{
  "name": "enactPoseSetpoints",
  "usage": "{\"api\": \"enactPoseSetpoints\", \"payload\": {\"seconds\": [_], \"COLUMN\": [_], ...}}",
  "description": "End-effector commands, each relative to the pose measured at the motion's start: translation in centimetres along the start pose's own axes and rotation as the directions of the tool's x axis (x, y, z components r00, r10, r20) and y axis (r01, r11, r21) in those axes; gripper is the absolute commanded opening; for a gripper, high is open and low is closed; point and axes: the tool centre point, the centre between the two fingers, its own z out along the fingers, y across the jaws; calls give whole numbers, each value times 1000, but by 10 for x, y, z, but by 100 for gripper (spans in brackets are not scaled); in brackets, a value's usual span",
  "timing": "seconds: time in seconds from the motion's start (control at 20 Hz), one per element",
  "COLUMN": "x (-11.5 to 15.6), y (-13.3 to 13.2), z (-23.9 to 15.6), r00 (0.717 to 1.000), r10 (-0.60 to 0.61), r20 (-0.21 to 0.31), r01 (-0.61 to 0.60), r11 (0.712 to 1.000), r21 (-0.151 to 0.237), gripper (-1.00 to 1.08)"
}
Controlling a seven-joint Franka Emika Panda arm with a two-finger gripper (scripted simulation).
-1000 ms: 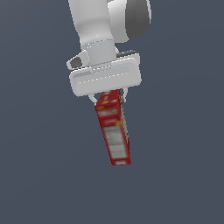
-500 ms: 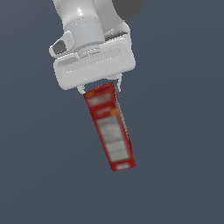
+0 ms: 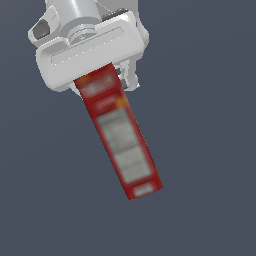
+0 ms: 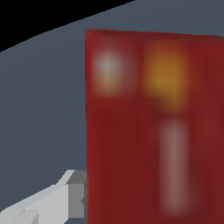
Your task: Pick up the object and move it to a goal position.
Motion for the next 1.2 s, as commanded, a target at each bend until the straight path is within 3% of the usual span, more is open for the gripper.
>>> {"api": "enactPoseSetpoints", "payload": {"seconds": [0.0,0.65,1.15], "x": [12,58,69], "y": [2,15,20], "z": [-11,-66,-82], "r00": [999,973,961], "r10": [-23,-108,-125], "r20": [-37,-202,-246], "r01": [23,137,168], "r11": [999,982,973], "r21": [24,132,161], "gripper": [-100,-100,-100]}}
